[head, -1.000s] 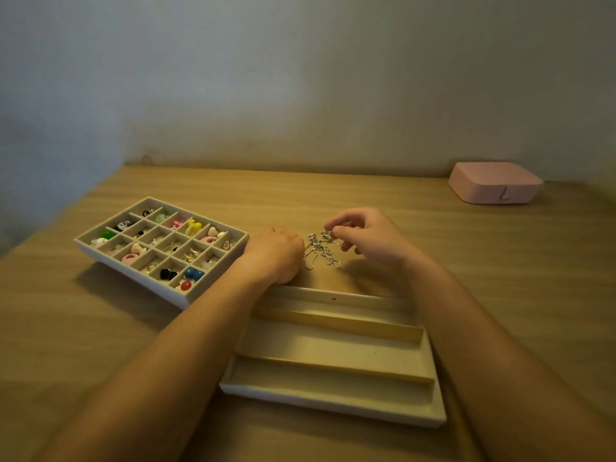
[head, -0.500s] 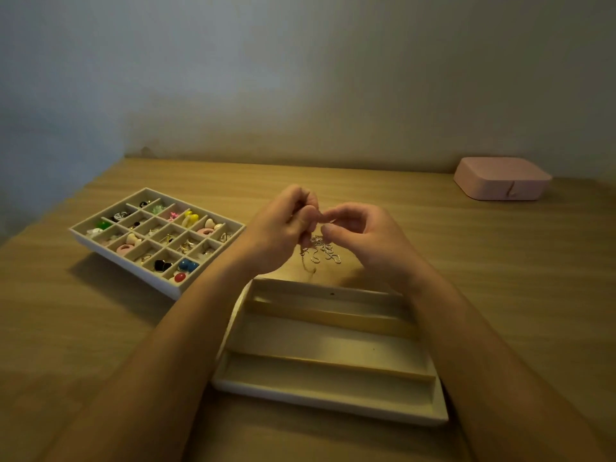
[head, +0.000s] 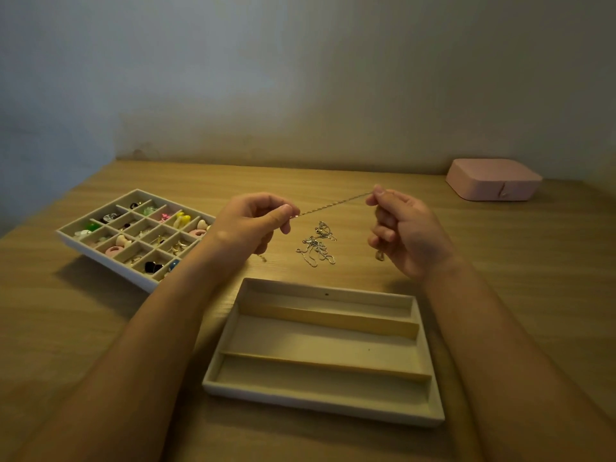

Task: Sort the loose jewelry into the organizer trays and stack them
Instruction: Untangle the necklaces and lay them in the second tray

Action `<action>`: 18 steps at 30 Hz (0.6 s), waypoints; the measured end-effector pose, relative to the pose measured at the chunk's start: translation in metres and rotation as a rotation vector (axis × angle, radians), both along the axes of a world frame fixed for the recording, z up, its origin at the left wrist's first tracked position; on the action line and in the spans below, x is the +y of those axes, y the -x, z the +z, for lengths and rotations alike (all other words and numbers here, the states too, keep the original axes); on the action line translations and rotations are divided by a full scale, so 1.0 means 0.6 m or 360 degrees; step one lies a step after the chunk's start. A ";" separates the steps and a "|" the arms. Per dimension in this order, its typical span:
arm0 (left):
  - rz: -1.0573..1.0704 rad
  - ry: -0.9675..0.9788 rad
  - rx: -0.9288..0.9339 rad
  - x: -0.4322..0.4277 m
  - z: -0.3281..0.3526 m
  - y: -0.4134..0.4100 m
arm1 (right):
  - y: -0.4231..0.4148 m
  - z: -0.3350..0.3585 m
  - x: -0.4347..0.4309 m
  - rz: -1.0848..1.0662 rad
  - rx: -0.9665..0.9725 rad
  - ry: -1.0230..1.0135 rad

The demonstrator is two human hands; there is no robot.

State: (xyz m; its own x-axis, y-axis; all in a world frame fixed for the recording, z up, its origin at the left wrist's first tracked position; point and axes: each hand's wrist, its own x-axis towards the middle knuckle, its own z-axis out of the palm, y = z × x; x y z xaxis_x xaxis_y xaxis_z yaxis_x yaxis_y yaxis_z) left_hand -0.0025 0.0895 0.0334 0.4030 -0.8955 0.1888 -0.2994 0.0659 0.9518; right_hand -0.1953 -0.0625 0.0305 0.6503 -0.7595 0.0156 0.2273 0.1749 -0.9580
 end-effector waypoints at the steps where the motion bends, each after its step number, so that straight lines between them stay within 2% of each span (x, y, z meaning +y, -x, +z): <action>1: 0.0000 -0.0021 0.0037 0.000 -0.001 -0.002 | 0.004 -0.002 -0.003 -0.0040 -0.0004 -0.0049; 8: 0.0078 -0.0099 0.0320 0.001 -0.007 -0.012 | 0.021 -0.007 -0.013 -0.0116 0.0119 -0.0225; 13: 0.0170 0.0013 0.0759 0.002 -0.002 -0.023 | 0.030 -0.018 -0.033 0.0035 0.0175 -0.0325; 18: 0.0137 0.0151 0.1145 0.005 0.010 -0.024 | 0.033 -0.029 -0.046 0.0077 0.0040 -0.0533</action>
